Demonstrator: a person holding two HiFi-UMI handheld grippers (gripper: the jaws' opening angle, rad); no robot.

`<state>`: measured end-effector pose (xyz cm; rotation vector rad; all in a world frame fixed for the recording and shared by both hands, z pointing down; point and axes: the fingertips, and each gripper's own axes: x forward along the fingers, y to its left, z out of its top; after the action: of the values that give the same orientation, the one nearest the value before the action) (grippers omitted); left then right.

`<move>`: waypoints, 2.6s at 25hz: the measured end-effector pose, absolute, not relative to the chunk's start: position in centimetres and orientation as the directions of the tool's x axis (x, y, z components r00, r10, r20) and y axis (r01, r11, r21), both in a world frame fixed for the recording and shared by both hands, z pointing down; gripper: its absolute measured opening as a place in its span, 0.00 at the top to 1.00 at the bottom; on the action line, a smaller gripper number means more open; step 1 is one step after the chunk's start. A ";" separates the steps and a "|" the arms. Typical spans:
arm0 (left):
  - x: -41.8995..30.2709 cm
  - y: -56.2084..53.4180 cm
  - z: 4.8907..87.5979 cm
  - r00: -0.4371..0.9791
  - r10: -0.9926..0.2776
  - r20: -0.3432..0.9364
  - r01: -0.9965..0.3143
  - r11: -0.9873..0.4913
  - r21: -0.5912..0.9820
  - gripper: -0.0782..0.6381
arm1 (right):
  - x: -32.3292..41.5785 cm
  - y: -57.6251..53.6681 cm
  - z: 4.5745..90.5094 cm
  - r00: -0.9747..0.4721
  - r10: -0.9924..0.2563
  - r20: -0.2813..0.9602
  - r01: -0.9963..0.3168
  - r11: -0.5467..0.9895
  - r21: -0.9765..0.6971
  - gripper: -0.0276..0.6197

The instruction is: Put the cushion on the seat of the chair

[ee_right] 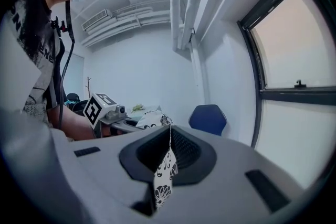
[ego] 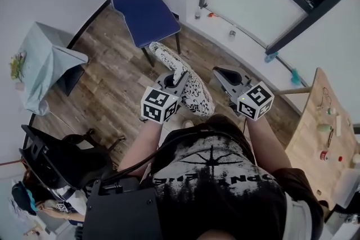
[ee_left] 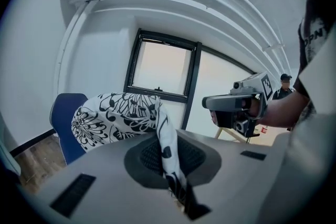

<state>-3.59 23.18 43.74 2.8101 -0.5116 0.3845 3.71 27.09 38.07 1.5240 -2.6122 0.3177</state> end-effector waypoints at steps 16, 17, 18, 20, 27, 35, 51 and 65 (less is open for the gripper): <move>1.5 13.3 46.2 0.860 -0.345 0.377 -0.437 -0.878 0.193 0.86 | 9.7 17.1 41.1 -0.554 -0.815 0.170 -0.831 0.528 -0.176 0.93; 2.0 12.4 46.2 0.855 -0.352 0.380 -0.447 -0.873 0.197 0.86 | 10.2 16.2 41.2 -0.561 -0.810 0.172 -0.826 0.537 -0.169 0.93; 2.6 11.5 46.2 0.851 -0.358 0.383 -0.455 -0.868 0.200 0.86 | 10.8 15.3 41.2 -0.570 -0.803 0.176 -0.821 0.547 -0.163 0.93; 3.9 9.8 46.1 0.843 -0.368 0.393 -0.469 -0.861 0.197 0.86 | 12.1 13.2 41.0 -0.590 -0.787 0.180 -0.807 0.567 -0.165 0.93; 7.5 4.1 45.3 0.820 -0.403 0.406 -0.509 -0.837 0.198 0.86 | 16.2 6.8 40.5 -0.637 -0.753 0.166 -0.769 0.603 -0.213 0.93; 10.6 -1.3 45.4 0.798 -0.434 0.417 -0.546 -0.814 0.197 0.86 | 19.7 1.5 41.5 -0.672 -0.720 0.175 -0.738 0.633 -0.234 0.93; 12.9 -10.4 45.2 0.742 -0.530 0.410 -0.637 -0.749 0.183 0.86 | 23.2 -7.0 42.0 -0.727 -0.664 0.173 -0.685 0.686 -0.243 0.93; 11.5 -18.9 46.8 0.776 -0.482 0.406 -0.597 -0.769 0.229 0.86 | 20.6 -15.7 43.4 -0.708 -0.678 0.197 -0.703 0.652 -0.284 0.93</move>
<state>11.51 -18.85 46.85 2.6233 -0.8259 0.4650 20.62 -15.67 43.43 1.1682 -2.7884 0.5275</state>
